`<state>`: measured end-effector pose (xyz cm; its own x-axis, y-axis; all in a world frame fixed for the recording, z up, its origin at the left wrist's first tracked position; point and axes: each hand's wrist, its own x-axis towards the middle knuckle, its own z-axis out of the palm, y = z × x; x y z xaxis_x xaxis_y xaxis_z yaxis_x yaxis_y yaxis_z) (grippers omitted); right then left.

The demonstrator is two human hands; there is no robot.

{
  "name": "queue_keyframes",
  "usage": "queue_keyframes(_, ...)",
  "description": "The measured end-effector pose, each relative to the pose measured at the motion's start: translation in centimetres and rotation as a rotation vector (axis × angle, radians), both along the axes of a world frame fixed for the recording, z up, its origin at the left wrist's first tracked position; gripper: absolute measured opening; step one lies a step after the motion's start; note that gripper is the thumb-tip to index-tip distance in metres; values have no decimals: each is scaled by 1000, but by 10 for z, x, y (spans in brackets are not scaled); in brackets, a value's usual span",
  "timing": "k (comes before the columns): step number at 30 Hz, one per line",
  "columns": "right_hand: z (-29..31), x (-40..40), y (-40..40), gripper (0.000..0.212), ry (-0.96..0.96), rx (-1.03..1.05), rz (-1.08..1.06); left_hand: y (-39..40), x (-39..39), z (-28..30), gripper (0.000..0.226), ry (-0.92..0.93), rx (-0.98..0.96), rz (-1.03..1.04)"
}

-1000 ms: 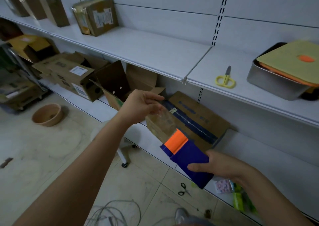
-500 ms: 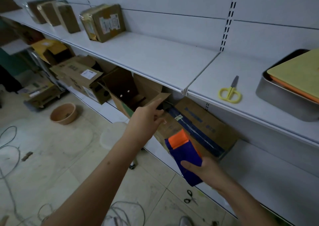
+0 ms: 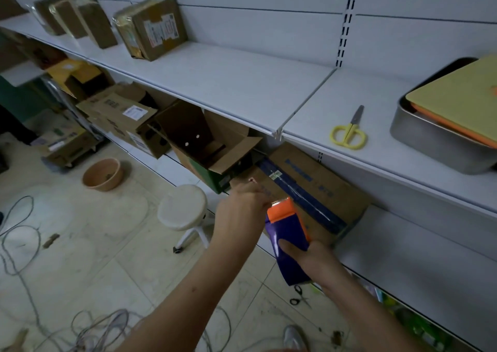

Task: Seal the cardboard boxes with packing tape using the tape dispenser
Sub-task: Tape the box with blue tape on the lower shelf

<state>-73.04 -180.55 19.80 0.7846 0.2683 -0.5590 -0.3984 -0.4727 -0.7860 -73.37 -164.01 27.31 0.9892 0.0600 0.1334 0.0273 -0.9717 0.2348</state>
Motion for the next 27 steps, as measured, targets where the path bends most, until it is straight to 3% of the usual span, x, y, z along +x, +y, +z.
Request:
queue_keyframes(5,2,5,7,37,53,54,-76,-16,-7,-17,21,-54,18,-47)
queue_keyframes(9,3,10,12,41,107,99,-140,-24,-9,-30,36,-53,-14,-32)
queue_keyframes(13,6,15,16,39,311,264,-285,-23,-5,-41,31,-9,-116,-51)
queue_keyframes(15,1,18,18,58,380,358,-344,-22,-4,-48,35,1,-88,-113)
queue_keyframes(18,-3,25,21,99,385,334,-305,-25,-3,-60,38,30,9,-150)
queue_keyframes(23,-10,41,26,76,433,347,-317,-37,-13,-74,81,132,187,-183)
queue_keyframes(27,-21,59,37,53,427,315,-366,-31,-12,-97,89,173,193,-203)
